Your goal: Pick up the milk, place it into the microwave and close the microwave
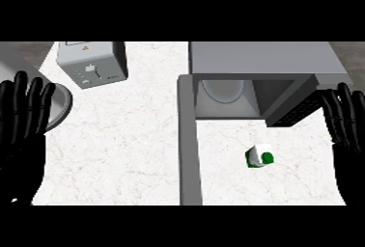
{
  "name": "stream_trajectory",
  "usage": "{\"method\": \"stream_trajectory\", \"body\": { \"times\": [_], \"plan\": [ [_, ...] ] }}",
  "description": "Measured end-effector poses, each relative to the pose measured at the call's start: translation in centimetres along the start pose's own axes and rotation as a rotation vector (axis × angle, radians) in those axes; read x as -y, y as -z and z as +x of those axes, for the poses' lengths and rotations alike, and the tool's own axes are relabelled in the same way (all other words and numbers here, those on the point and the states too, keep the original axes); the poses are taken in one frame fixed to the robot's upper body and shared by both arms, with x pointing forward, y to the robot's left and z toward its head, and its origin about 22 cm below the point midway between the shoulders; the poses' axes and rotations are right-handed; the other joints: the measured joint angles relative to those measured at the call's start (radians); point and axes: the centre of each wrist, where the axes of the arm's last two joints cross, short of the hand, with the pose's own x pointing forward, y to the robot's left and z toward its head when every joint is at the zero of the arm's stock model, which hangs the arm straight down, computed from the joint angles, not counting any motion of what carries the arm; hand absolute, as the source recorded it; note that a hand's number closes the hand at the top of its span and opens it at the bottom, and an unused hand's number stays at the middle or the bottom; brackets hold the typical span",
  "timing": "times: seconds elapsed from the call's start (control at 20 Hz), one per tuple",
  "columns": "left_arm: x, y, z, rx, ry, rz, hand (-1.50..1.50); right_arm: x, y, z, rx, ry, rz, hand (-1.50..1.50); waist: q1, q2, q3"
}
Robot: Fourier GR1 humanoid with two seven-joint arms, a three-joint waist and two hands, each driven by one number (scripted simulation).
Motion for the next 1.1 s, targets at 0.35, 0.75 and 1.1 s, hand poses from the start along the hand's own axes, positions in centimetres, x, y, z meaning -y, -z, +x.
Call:
{"method": "stream_trajectory", "body": {
  "times": [0.35,0.75,1.1],
  "plan": [
    [-1.0,-1.0,-1.5,-0.104,-0.071,0.012,-1.5,-0.3,-2.5,1.2,-0.039,0.001,-0.032,-1.5,0.005,0.007,0.019],
    [-1.6,-3.9,-2.2,-0.226,-0.237,0.094,-1.5,-1.1,-5.4,1.3,-0.17,0.06,-0.018,-1.5,0.01,0.008,0.022],
    [-1.5,-7.4,-1.7,-0.241,-0.266,0.104,-1.5,-1.3,-8.2,-1.0,-0.216,0.064,-0.04,-1.5,0.011,0.008,0.023]
  ]
}}
